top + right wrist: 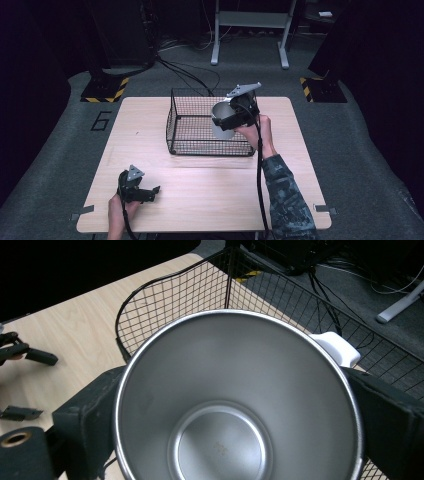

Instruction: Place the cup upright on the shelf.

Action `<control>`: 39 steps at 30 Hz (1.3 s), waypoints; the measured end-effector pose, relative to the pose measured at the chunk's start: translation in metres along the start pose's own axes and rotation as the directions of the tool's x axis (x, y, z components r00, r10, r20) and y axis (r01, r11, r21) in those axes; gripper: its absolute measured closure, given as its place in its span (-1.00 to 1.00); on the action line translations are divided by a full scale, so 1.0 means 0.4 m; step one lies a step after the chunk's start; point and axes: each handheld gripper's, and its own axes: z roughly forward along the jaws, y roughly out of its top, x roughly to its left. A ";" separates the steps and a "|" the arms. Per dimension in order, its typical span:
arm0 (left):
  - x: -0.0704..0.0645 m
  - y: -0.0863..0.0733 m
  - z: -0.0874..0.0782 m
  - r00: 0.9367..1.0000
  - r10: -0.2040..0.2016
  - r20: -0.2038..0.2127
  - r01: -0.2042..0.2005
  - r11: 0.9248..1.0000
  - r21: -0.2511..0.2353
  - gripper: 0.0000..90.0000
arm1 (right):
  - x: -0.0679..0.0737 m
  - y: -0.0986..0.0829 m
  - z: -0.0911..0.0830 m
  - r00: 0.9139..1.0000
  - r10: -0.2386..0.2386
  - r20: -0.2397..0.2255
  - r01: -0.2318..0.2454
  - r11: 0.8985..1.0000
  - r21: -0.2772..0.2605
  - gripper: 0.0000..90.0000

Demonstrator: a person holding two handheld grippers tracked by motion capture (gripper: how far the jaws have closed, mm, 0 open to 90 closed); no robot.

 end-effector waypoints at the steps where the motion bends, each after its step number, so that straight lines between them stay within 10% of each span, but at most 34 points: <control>1: 0.000 0.000 0.001 1.000 -0.001 0.001 0.001 1.000 -0.004 -0.99 | -0.004 0.004 0.003 1.000 -0.002 0.000 0.002 1.000 0.003 -0.87; 39: -0.002 -0.001 0.000 1.000 -0.011 0.008 0.011 1.000 0.002 -0.99 | -0.093 0.027 0.190 0.995 0.091 0.036 -0.094 0.991 0.092 -0.87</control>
